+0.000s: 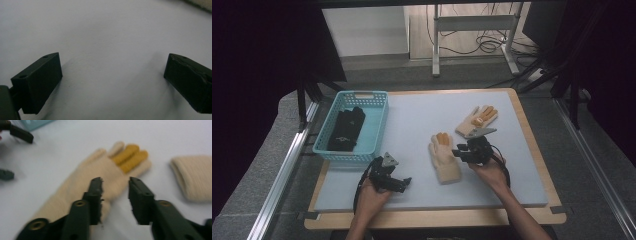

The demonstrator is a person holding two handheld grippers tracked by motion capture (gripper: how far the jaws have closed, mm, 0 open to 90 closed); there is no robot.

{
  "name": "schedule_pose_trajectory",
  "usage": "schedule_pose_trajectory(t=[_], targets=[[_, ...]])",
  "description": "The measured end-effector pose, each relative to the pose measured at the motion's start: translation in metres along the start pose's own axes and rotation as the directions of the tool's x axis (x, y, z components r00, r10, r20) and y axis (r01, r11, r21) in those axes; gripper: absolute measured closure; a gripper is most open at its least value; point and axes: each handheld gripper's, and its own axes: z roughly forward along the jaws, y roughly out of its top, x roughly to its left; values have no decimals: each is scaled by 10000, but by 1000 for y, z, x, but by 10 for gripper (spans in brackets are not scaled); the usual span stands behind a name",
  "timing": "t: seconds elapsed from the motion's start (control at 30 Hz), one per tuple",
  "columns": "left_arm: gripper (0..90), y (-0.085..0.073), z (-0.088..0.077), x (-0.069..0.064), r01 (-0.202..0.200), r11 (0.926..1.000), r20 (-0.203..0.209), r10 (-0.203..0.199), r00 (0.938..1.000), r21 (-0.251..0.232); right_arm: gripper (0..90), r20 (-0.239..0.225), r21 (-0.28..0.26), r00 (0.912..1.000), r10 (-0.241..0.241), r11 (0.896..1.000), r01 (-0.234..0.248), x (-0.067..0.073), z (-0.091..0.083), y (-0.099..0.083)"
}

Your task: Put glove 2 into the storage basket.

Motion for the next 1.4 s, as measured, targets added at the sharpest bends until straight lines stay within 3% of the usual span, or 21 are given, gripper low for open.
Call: schedule_pose_trajectory(t=[0.1,0.23,0.4,0.63,0.73,0.83,0.93,1.1,1.23,1.4], targets=[[21,0,0,0,0,10000,-3,0,10000,0,806,-131,359,9999,40,9993,-35,-4,-3,-18],[21,0,0,0,0,10000,-3,0,10000,-1,840,-321,441,9994,107,9990,-92,-2,-3,-30],[21,0,0,0,-1,10000,-4,1,10000,-6,845,-691,511,9976,-2,9987,37,11,0,-41],[21,0,0,0,-3,10000,-9,3,10000,-9,844,-1144,415,9931,-261,9987,310,30,6,-42],[21,0,0,0,-2,10000,-9,2,10000,-11,821,-889,379,9937,-681,9967,717,34,8,-38],[21,0,0,0,-5,10000,-5,5,10000,-6,791,-527,248,9973,-518,9983,532,23,6,-35],[21,0,0,0,-1,10000,-3,1,10000,-4,767,-145,146,9999,-41,9999,43,4,3,-35],[21,0,0,0,4,10000,-2,-4,10000,-4,687,516,-110,9975,492,9988,-487,-25,-3,-31],[21,0,0,0,3,10000,-1,-3,10000,-4,619,1131,-339,9907,763,9968,-729,-48,-5,-22],[21,0,0,0,1,10000,3,-1,10000,-7,545,1775,-623,9752,1320,9905,-1228,-77,-5,-8]])
